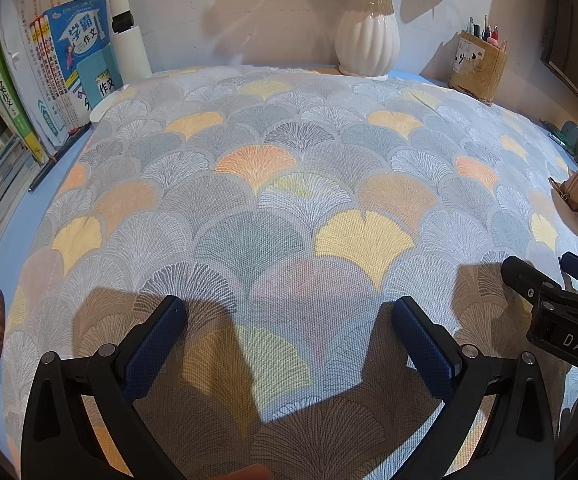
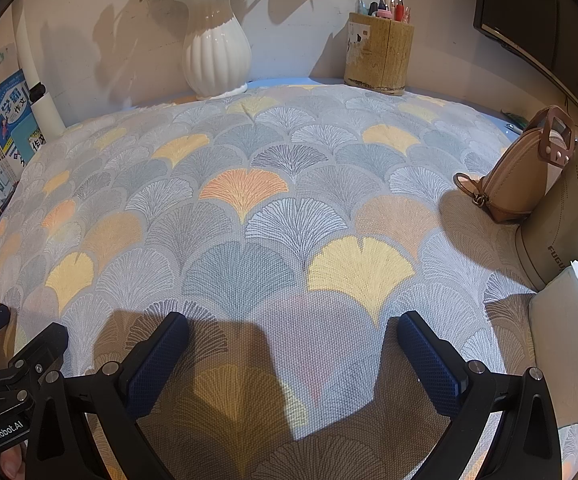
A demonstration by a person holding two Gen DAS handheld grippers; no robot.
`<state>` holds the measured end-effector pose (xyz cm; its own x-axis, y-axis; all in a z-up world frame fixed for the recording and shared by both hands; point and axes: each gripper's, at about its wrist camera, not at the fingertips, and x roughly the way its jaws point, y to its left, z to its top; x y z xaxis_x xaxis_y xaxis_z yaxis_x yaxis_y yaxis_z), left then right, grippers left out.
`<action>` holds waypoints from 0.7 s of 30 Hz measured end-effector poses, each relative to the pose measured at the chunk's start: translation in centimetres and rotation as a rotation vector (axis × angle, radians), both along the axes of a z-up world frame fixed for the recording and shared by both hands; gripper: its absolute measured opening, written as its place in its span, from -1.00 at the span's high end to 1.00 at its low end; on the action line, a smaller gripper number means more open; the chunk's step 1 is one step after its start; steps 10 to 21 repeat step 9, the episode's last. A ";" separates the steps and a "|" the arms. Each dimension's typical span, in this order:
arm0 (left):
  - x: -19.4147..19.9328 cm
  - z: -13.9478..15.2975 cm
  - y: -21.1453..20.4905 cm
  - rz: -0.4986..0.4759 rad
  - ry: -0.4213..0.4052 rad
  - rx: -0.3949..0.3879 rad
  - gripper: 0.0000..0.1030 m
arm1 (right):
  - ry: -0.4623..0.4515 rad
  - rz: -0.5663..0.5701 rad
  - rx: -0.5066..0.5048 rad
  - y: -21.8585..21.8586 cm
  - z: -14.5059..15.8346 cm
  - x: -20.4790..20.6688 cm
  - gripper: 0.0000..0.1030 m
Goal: Organize soft objects
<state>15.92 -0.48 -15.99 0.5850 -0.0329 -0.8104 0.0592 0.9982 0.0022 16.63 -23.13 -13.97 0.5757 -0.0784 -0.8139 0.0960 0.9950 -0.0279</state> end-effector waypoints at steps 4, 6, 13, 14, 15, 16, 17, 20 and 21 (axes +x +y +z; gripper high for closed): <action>0.0 0.0 0.0 0.000 0.000 -0.001 -1.00 | 0.000 0.000 0.000 0.0 0.0 0.0 -1.00; 0.0 0.0 0.0 0.000 -0.003 0.001 -1.00 | 0.000 0.000 0.000 0.0 0.0 0.0 -1.00; 0.0 0.0 0.0 0.000 -0.004 0.004 -1.00 | 0.000 0.000 0.000 0.0 0.0 0.0 -1.00; 0.0 0.0 0.0 0.000 -0.004 0.004 -1.00 | 0.000 0.000 0.000 0.0 0.0 0.0 -1.00; 0.0 0.0 0.0 0.000 -0.004 0.004 -1.00 | 0.000 0.000 0.000 0.0 0.0 0.0 -1.00; 0.0 0.0 0.0 0.000 -0.004 0.004 -1.00 | 0.000 0.000 0.000 0.0 0.0 0.0 -1.00; 0.0 0.0 0.0 0.000 -0.004 0.004 -1.00 | 0.000 0.000 0.000 0.0 0.0 0.0 -1.00; 0.0 0.0 0.0 0.000 -0.004 0.004 -1.00 | 0.000 0.000 0.000 0.0 0.0 0.0 -1.00; 0.0 0.0 0.0 0.000 -0.004 0.004 -1.00 | 0.000 0.000 0.000 0.0 0.0 0.0 -1.00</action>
